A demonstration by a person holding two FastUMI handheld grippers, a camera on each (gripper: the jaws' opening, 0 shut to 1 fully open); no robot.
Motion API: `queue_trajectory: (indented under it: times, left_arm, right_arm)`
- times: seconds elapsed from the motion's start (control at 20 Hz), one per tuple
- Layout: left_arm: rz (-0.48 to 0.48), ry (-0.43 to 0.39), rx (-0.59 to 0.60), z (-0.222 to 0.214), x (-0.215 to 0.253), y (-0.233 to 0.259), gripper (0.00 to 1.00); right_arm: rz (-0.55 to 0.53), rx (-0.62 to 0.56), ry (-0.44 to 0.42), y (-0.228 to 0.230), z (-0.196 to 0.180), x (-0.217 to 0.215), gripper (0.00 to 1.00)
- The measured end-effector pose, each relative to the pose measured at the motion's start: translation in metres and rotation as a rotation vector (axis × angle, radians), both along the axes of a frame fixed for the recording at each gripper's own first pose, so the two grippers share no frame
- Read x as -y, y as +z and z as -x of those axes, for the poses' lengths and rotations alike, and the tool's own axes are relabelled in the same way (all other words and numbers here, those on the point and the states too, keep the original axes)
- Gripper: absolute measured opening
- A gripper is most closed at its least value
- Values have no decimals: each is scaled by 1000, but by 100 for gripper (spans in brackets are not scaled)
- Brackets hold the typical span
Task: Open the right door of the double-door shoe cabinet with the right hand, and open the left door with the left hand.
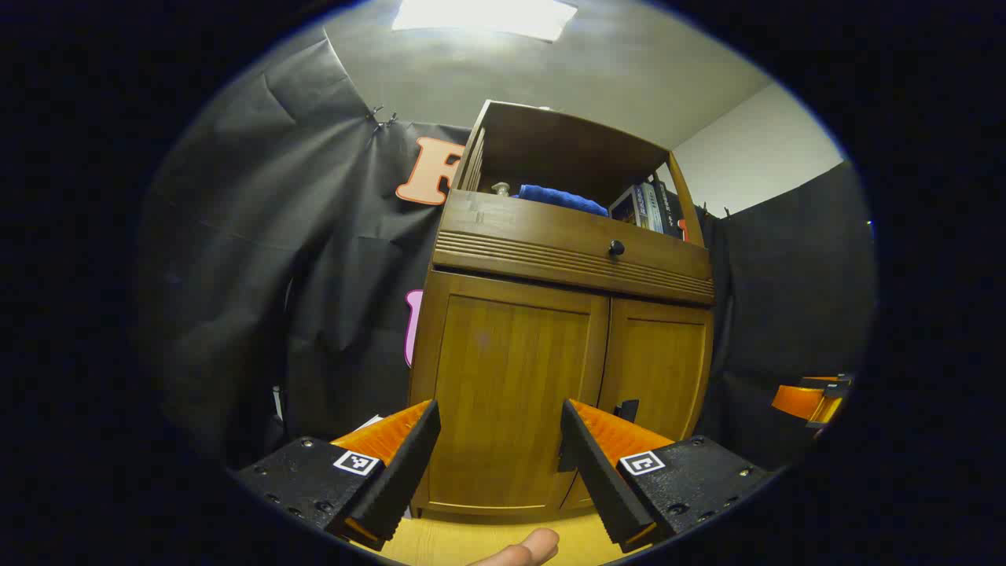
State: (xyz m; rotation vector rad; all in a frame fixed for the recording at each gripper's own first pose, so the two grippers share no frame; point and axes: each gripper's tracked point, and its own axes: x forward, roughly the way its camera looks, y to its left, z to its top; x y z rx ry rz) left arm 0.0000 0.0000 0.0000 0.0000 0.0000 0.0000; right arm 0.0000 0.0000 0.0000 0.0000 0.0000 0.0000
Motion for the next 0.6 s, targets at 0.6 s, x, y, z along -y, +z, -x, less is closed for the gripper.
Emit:
queue_trajectory:
  times: [0.6]
  left_arm:
    - [-5,17,3,9,0,-5,95]
  right_arm:
    - [38,-19,38,-7,-4,-6,100]
